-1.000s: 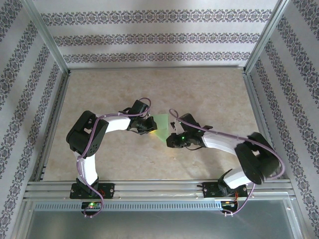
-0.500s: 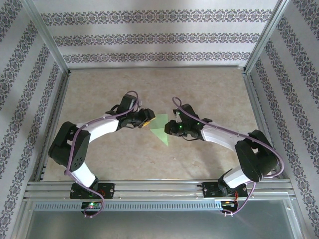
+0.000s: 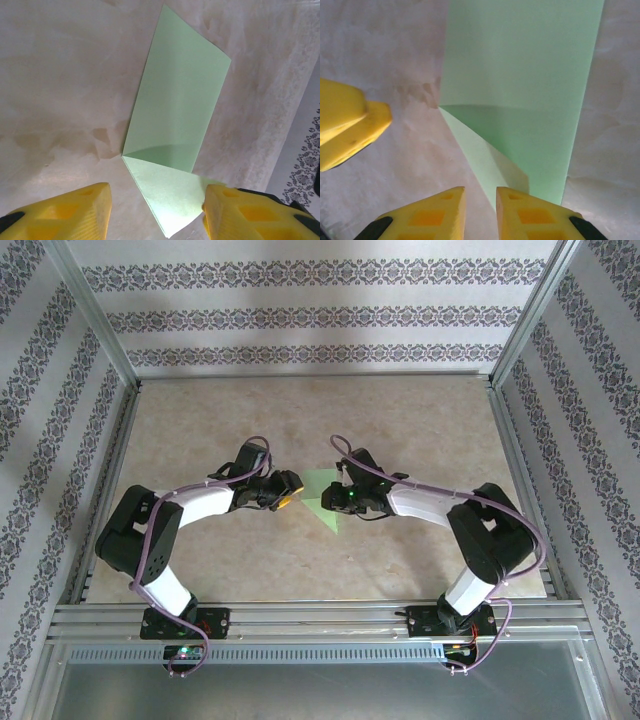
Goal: Fold a paper plane with a square sheet of paper (pick it up from the middle)
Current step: Fourth fold the wing at the center of the table.
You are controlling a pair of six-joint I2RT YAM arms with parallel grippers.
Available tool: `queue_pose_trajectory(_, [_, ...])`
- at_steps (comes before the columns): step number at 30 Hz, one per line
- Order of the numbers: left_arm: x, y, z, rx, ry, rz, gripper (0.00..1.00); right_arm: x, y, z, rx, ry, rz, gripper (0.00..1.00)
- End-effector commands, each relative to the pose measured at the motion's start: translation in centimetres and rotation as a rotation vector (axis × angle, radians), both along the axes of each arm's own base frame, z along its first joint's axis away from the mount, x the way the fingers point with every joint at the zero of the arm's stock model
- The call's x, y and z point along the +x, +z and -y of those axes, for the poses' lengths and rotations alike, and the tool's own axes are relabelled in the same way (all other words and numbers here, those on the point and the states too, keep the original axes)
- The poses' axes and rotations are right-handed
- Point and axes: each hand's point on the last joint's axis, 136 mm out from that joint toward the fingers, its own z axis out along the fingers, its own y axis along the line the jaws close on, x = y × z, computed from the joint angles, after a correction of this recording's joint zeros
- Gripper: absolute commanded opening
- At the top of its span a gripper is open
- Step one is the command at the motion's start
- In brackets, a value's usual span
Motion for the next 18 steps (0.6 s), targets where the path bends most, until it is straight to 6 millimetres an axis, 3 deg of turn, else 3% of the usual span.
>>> queue_pose_trajectory(1, [0.2,-0.3,0.5,-0.042,-0.001,-0.021,0.51,0.8,-0.5,0.3,-0.007,-0.023,-0.019,0.23])
queue_pose_trajectory(9, [0.3,-0.5,1.4,-0.081,-0.026,-0.045,0.45,0.4,-3.2,1.3,-0.037,-0.052,-0.102,0.22])
queue_pose_trajectory(18, [0.8,-0.8,2.6,-0.096,-0.063,-0.063,0.36,0.0,-4.1,1.9,-0.05,-0.064,-0.132,0.22])
